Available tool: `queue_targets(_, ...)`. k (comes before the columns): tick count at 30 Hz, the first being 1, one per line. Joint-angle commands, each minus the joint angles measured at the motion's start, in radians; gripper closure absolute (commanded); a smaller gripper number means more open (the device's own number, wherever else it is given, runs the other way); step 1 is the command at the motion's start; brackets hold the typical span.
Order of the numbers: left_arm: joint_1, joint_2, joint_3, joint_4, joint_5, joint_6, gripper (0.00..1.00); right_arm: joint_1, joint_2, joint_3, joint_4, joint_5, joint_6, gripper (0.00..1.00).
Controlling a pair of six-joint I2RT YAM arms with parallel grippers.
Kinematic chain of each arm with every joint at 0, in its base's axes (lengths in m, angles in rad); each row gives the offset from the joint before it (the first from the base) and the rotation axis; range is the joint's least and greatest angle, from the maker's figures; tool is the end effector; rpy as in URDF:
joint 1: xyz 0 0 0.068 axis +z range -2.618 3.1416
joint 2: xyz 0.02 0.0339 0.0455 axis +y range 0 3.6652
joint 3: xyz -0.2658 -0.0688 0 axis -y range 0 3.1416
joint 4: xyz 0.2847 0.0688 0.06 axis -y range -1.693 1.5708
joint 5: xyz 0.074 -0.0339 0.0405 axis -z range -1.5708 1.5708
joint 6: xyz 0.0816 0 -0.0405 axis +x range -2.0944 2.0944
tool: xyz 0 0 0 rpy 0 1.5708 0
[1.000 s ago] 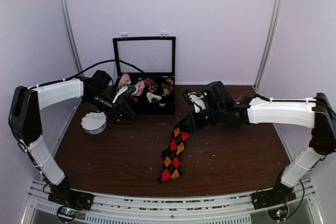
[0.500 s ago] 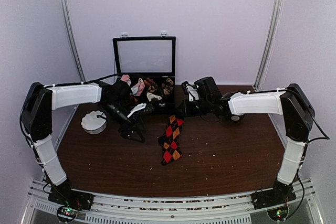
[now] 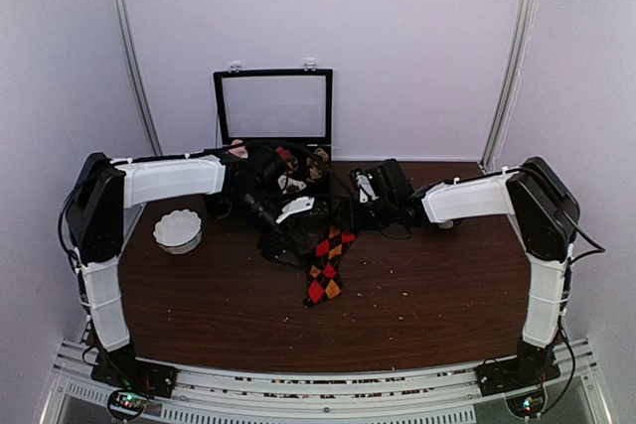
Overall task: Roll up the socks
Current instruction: Place the sock at the center of the board, then pick up the sock from the center of the board.
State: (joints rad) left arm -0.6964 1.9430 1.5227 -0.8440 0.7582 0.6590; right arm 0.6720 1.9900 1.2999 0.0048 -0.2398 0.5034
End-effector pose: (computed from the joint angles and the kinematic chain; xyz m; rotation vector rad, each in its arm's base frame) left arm 0.3025 -0.3261 0.1727 1.7954 1.9696 -1.0672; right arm 0.3828 0.3293 0.1243 -0.3371 2.3684 0.8673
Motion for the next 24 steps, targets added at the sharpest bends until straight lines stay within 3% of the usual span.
queue_targets(1, 0.008, 0.100, 0.084, 0.109, -0.031, -0.129, 0.29, -0.036, -0.187, -0.153, 0.063, 0.010, 0.003, 0.35)
queue_targets(6, 0.008, 0.170, 0.124, 0.170, -0.070, -0.186, 0.30, -0.023, -0.369, -0.447, 0.206, -0.123, 0.029, 0.34)
queue_targets(11, 0.008, 0.239, 0.152, 0.177, -0.119, -0.187, 0.31, 0.019, -0.400, -0.647, 0.433, -0.292, 0.112, 0.36)
queue_targets(18, 0.006, 0.306, 0.185, 0.205, -0.258, -0.221, 0.33, 0.075, -0.237, -0.652, 0.663, -0.446, 0.217, 0.37)
queue_targets(24, 0.002, 0.327, 0.191, 0.206, -0.357, -0.234, 0.35, 0.127, -0.124, -0.578, 0.712, -0.486, 0.249, 0.36)
